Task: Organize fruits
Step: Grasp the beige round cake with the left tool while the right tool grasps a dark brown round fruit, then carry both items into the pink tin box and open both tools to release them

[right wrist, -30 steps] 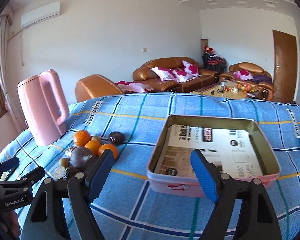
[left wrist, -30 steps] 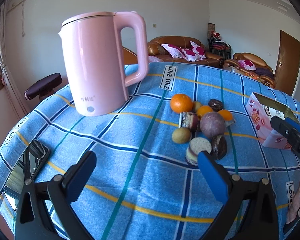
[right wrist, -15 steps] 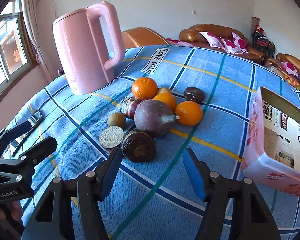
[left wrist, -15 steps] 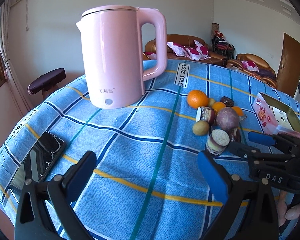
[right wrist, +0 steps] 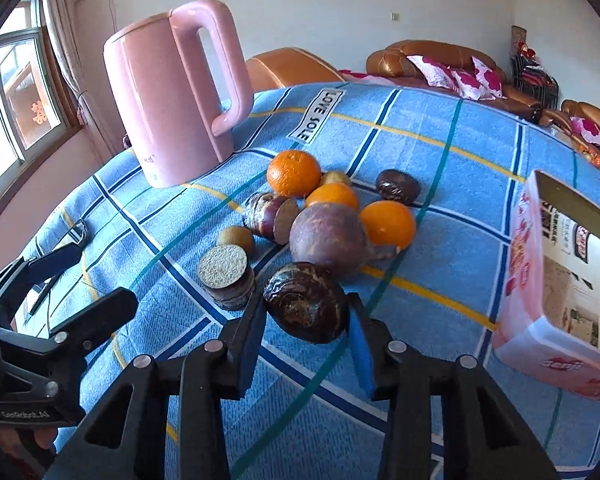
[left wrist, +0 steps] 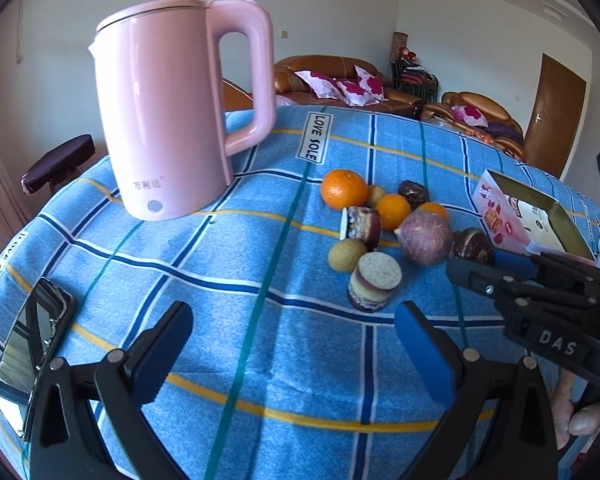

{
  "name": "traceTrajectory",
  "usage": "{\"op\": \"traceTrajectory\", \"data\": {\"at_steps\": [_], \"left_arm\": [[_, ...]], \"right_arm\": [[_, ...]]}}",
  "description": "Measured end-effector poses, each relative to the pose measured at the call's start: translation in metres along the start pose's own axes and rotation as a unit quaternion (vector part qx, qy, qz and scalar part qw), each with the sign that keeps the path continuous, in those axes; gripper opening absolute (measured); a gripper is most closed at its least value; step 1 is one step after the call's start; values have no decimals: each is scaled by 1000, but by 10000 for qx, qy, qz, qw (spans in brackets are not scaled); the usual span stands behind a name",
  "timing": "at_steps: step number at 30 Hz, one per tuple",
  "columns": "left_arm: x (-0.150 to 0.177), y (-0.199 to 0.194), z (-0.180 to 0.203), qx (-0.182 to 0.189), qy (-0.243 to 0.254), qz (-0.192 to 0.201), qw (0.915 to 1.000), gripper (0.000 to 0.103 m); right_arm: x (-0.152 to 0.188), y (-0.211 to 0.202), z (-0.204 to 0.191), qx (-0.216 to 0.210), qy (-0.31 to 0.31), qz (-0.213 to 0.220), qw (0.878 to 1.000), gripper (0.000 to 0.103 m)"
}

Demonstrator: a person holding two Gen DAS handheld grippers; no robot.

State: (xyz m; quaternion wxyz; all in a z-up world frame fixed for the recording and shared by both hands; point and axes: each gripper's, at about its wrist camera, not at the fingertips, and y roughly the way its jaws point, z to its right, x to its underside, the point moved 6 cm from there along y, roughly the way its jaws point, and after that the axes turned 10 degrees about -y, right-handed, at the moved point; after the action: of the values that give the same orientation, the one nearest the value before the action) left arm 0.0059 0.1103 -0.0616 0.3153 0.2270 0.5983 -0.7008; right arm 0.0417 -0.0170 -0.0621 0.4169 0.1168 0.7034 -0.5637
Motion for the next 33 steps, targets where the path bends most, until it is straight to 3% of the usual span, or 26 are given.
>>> {"op": "traceTrajectory", "data": {"at_steps": [3,9,12,16,19,25,33], "left_arm": [[-1,15,20,274,122,-266,9992,88],[0,54,40,292,27,-873,9958,62],[-4,58,44,70,195,-708,9973,53],[-3,55,47,278,272,-663,9970,35],[-5,50,41,452,89,-593,9972,35],[-16,17,36,479,-32,102,9988,35],[-32,-4,95,848,380,558,9941,35]], "right_arm": [[-2,-24,16,7,140,358,9993,42],[3,-51,49,508,201,695,9961,42],[6,-50,60,577,299,647,9958,42],[6,-50,67,598,407,637,9953,42],[5,-53,67,678,380,686,9946,42],[2,-71,74,850,388,956,9910,42],[11,-104,119,1623,424,1191,9786,42]]}}
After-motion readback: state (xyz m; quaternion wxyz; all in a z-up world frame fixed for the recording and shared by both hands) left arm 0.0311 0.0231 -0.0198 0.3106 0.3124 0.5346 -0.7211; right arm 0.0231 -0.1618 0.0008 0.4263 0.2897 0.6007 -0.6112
